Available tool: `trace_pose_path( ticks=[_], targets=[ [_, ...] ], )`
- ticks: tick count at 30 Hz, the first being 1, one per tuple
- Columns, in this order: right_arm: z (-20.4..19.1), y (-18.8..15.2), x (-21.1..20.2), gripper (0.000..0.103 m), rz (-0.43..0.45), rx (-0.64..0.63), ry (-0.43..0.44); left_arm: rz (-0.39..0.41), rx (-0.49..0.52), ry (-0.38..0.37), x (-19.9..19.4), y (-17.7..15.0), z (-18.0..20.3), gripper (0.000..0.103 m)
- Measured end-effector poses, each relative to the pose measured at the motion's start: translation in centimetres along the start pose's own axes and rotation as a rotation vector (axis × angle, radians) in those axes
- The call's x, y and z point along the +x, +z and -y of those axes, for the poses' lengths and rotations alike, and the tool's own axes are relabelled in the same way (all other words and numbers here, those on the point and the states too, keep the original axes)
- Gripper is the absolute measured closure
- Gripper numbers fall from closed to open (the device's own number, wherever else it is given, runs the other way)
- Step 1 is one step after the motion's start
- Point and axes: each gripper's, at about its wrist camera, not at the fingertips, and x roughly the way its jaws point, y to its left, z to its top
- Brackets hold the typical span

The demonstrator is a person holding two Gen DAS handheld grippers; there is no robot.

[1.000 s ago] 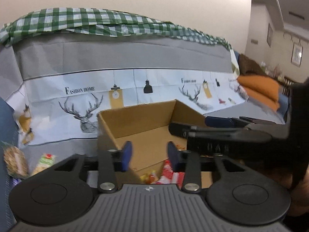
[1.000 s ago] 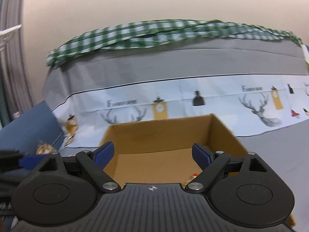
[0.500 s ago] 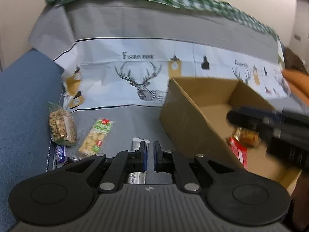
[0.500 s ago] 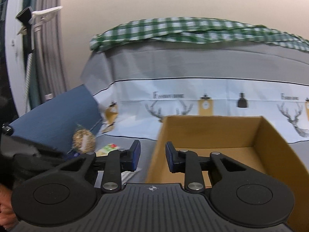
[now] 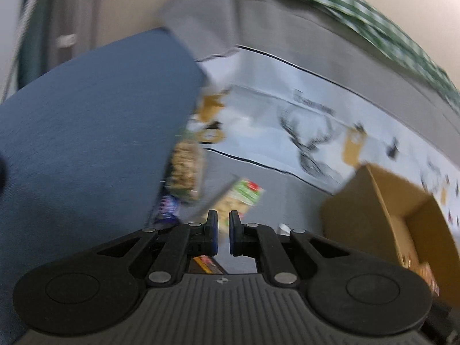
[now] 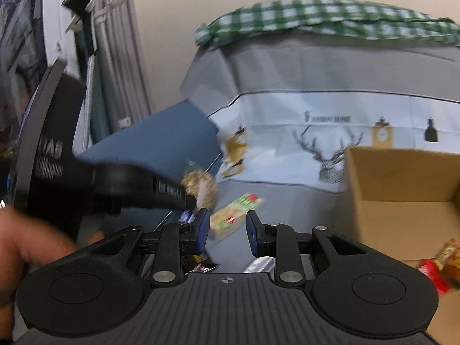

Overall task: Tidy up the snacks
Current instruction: 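Move both tools back to the snack pile, then grasp the green-labelled sachima bar with left tool while right tool grasps the silver stick pack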

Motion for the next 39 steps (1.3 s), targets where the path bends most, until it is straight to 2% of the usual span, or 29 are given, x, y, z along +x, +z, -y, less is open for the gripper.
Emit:
trace_pose_path(
  ticks=[3,7,10,13,18,19,23,29,33,34,35,37,39],
  targets=[
    [-0.9,-0.7,1.8,0.073,-0.060,-0.002,-0.018,0.007,-0.031,0.005,0.1,0.6,-1.0,0.095],
    [-0.9,-1.6,4.3,0.073,-0.155,0.031,-0.067,-0.003,-0.017,-0.008,0.8,0.9,-1.1,0.095],
    [-0.4,-2.0,5.9,0.073,-0.208,0.072,-0.115,-0.019,0.017,-0.016,1.9,0.9,-0.5,0.094],
    [0.1,-1.9,7.1,0.069,-0.220,0.100,-0.154,-0.005,0.070,0.002,2.9,1.2,0.2,0.092],
    [0.5,-1.6,9.0,0.060,-0.243,0.102,-0.182,-0.026,0.112,-0.015,5.8,1.7,0.6,0.077],
    [0.6,-1.7,9.4,0.058,-0.253,0.101,-0.189,-0.035,0.122,-0.014,6.4,1.7,0.7,0.070],
    [0.9,-2.1,10.9,0.052,-0.291,0.113,-0.226,-0.073,0.164,0.008,8.8,1.5,1.0,0.055],
    [1.3,-3.2,12.3,0.047,-0.361,0.118,-0.266,-0.134,0.224,0.009,12.4,0.9,2.3,0.027],
    [1.5,-3.8,12.6,0.049,-0.392,0.108,-0.262,-0.170,0.271,0.020,14.2,0.2,3.4,0.026],
    [1.5,-3.8,12.6,0.058,-0.390,0.093,-0.261,-0.180,0.287,0.025,14.5,0.0,3.5,0.027],
    [1.5,-3.9,12.5,0.065,-0.387,0.083,-0.260,-0.190,0.299,0.030,14.8,-0.2,3.7,0.031],
    [1.7,-3.9,12.3,0.072,-0.384,0.086,-0.261,-0.203,0.315,0.040,15.2,-0.5,3.7,0.039],
    [2.0,-3.8,12.1,0.076,-0.381,0.097,-0.247,-0.197,0.325,0.049,14.9,-0.5,3.7,0.051]
  ],
)
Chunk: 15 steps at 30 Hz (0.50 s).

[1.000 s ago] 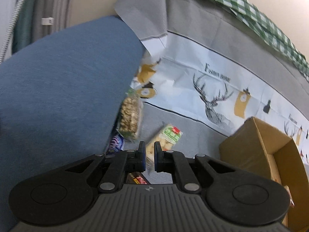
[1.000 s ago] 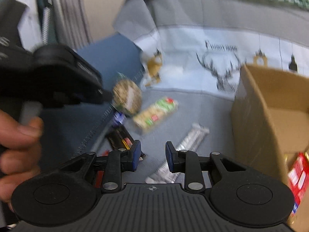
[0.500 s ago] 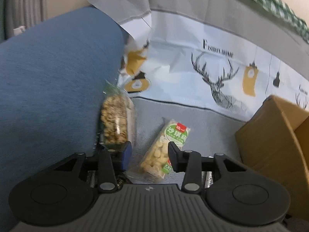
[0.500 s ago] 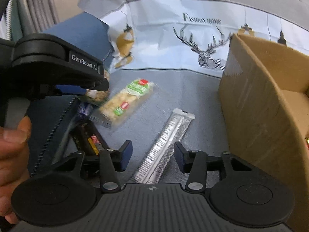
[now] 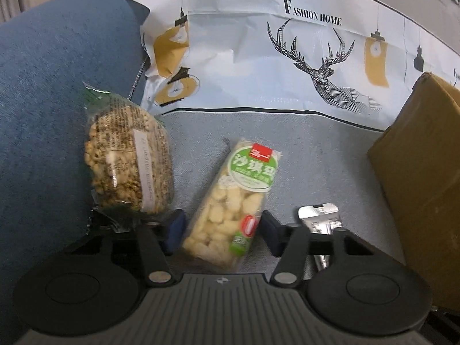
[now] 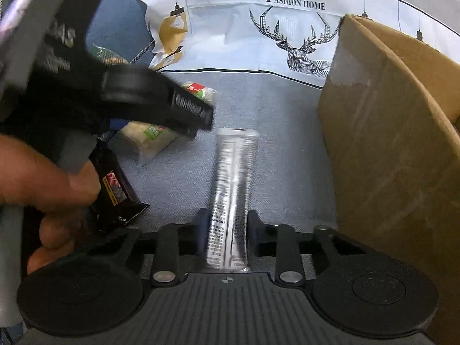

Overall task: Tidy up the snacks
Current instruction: 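Grasp the green-labelled sachima bar with left tool while right tool grasps the silver stick pack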

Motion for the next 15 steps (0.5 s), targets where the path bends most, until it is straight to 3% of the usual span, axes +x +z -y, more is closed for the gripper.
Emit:
trace_pose_path(
  ticks=[1,2,7,15],
  targets=[
    [0.0,0.0,-0.2,0.078,0.001,0.003,0.008,0.001,-0.005,-0.010,-0.2,0.0,-0.1,0.062],
    [0.0,0.0,-0.3,0.079,0.005,0.001,0.014,0.005,-0.009,-0.011,-0.5,0.0,-0.1,0.063],
    [0.0,-0.2,-1.8,0.081,0.038,-0.016,0.042,0.017,-0.054,-0.042,-2.4,-0.1,-0.6,0.064],
    [0.6,-1.6,-4.7,0.081,0.031,-0.051,0.115,0.070,-0.142,-0.111,-9.1,-2.0,-1.2,0.064]
  ],
)
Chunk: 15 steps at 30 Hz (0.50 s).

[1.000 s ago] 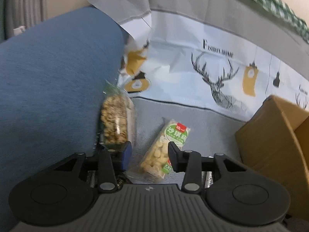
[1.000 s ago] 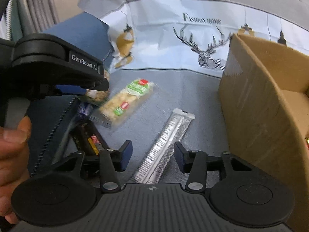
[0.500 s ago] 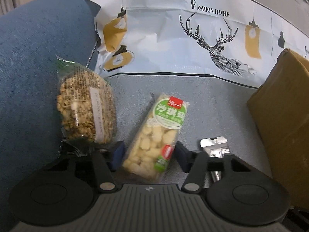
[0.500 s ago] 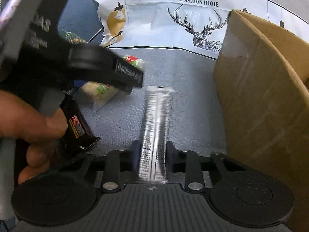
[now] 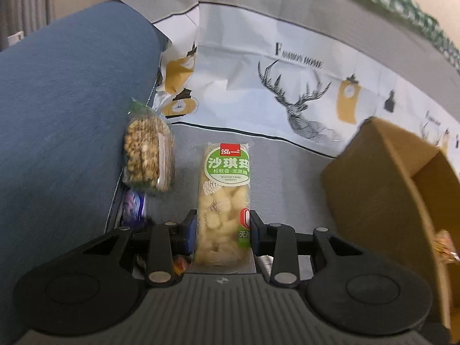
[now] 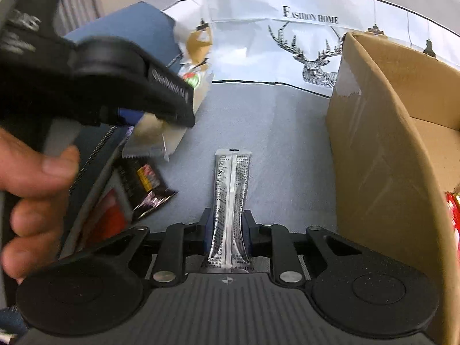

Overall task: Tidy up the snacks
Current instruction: 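Grasp the green-labelled sachima bar with left tool while right tool grasps the silver stick pack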

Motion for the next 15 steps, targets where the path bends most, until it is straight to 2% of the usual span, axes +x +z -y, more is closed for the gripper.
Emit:
trace_pose_path(
  ticks=[4,6,10,13,15],
  targets=[
    [-0.3,-1.4,-1.5,0.081,-0.014,-0.024,0.012,-0.027,-0.022,-0.018,-2.8,-2.0,0.1,0.064],
    [-0.3,-2.0,-2.2,0.081,-0.024,-0.024,0.013,-0.065,-0.011,-0.018,-3.5,-3.1,0.1,0.064],
    [0.0,-3.1,-3.1,0.081,-0.058,-0.018,0.029,-0.196,0.018,-0.010,-3.7,-5.2,0.1,0.064],
    [-0.1,-3.8,-3.3,0.081,-0.093,-0.041,0.044,-0.248,0.042,-0.033,-3.5,-6.0,0.2,0.063],
    [-0.2,-4.1,-3.3,0.081,-0.114,-0.058,0.059,-0.278,0.059,-0.014,-3.0,-6.5,0.2,0.063]
  ],
)
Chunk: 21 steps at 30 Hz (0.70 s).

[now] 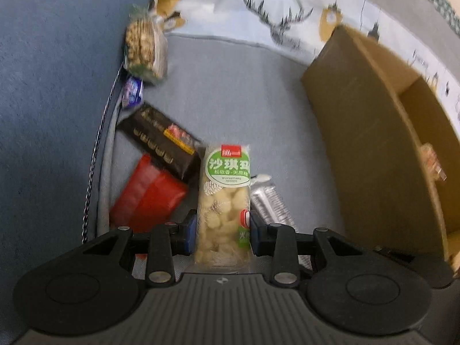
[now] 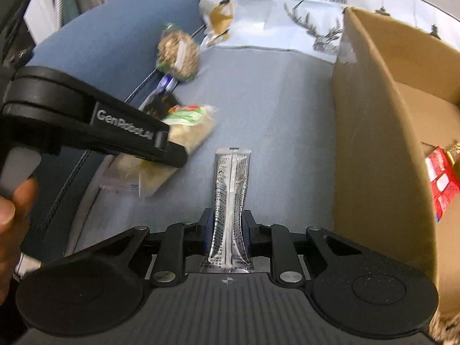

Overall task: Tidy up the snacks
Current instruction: 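Grasp the green-labelled sachima bar with left tool while right tool grasps the silver stick pack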

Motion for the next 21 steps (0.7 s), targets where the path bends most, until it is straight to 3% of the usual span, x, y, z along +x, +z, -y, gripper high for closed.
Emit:
trace_pose_path(
  ticks=[7,21],
  targets=[
    [0.2,-0.4,0.8,0.074,-0.030,-0.012,0.016,-0.047,-0.004,0.029,1.4,0.1,-0.4,0.062],
    [0.3,-1.0,2.2,0.073,-0.042,-0.024,0.001,-0.072,0.035,0.054,2.4,0.1,0.2,0.058]
  ],
)
